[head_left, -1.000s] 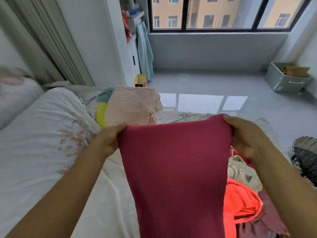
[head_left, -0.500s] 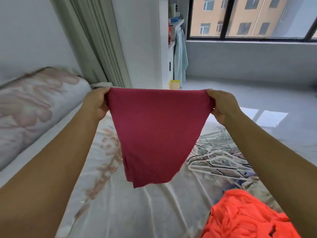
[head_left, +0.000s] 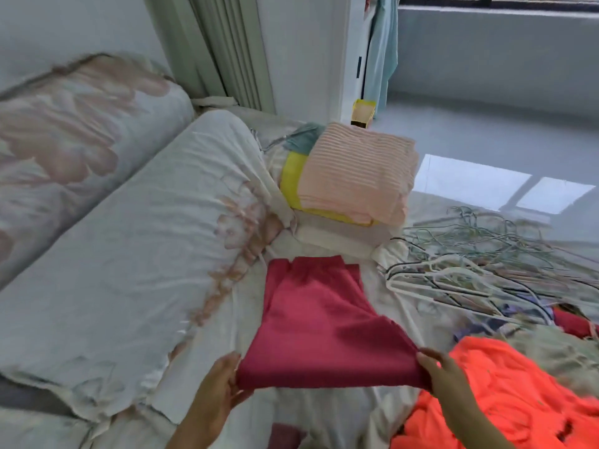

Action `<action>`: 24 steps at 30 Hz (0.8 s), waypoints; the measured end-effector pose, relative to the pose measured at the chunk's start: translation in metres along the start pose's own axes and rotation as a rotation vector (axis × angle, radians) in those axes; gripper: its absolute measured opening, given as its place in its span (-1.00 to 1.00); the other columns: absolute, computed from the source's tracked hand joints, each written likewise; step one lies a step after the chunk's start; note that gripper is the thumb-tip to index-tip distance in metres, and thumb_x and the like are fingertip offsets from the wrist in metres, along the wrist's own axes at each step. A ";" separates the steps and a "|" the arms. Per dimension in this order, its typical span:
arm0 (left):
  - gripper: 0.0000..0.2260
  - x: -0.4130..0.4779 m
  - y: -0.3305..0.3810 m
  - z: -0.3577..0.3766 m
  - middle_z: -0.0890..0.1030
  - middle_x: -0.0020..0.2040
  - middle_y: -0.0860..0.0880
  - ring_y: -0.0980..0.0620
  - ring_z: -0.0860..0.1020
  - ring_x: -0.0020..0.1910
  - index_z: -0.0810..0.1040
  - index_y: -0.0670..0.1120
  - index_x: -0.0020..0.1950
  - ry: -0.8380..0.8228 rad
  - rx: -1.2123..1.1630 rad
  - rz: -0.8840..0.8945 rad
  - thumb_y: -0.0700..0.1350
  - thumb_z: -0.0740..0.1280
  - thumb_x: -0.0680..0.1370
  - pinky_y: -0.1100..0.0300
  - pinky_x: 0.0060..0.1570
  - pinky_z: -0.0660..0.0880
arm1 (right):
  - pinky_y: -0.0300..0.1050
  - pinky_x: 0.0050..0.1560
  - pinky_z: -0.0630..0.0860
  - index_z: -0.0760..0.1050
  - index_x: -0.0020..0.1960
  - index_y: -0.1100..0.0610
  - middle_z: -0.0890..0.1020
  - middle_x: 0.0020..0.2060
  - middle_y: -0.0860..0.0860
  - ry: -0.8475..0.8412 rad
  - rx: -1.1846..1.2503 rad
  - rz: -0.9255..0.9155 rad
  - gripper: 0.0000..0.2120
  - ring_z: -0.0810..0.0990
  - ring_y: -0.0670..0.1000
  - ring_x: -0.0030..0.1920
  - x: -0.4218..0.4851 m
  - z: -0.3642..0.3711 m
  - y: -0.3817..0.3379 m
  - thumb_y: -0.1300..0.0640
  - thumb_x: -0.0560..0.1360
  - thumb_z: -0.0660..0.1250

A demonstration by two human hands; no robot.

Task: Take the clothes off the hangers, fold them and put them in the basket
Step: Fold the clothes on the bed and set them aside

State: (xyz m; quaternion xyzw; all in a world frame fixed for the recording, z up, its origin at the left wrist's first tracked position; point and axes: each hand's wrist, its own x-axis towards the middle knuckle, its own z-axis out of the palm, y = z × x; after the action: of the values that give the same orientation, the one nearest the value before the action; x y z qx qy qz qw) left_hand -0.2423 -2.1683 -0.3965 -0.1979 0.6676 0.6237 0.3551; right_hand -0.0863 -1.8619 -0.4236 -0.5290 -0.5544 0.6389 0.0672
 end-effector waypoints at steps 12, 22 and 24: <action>-0.76 0.047 -0.008 -0.004 0.55 0.03 -0.39 -0.19 0.56 -0.10 0.48 -0.24 0.04 -0.005 -0.043 -0.111 -0.09 0.12 0.62 -0.02 -0.21 0.60 | -0.16 -0.33 0.32 0.49 0.15 0.34 0.53 -0.27 0.13 -0.042 -0.114 0.097 -0.77 0.42 0.00 -0.29 0.047 0.011 0.009 0.39 0.51 0.23; -0.44 0.209 0.033 0.053 0.38 0.33 -0.07 -0.11 0.41 0.30 0.20 -0.07 0.46 0.144 0.441 0.113 0.19 0.18 0.56 -0.04 0.21 0.40 | 0.04 0.30 0.29 0.09 0.51 0.10 0.31 0.40 0.12 -0.137 -0.192 0.019 -0.27 0.33 0.12 0.37 0.177 0.080 -0.010 -0.07 0.48 0.35; -0.37 0.217 -0.011 0.050 0.39 0.36 -0.20 -0.16 0.42 0.30 0.23 -0.21 0.43 0.248 0.545 0.014 0.14 0.29 0.52 0.03 0.26 0.36 | -0.01 0.20 0.37 0.13 0.48 0.22 0.30 0.40 0.23 -0.065 -0.241 0.101 -0.34 0.38 0.15 0.31 0.178 0.081 0.033 0.00 0.52 0.32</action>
State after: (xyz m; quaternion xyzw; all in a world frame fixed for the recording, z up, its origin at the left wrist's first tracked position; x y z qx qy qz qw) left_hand -0.3683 -2.0825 -0.5593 -0.1653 0.8502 0.3950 0.3063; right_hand -0.2069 -1.8065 -0.5703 -0.5394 -0.6018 0.5871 -0.0472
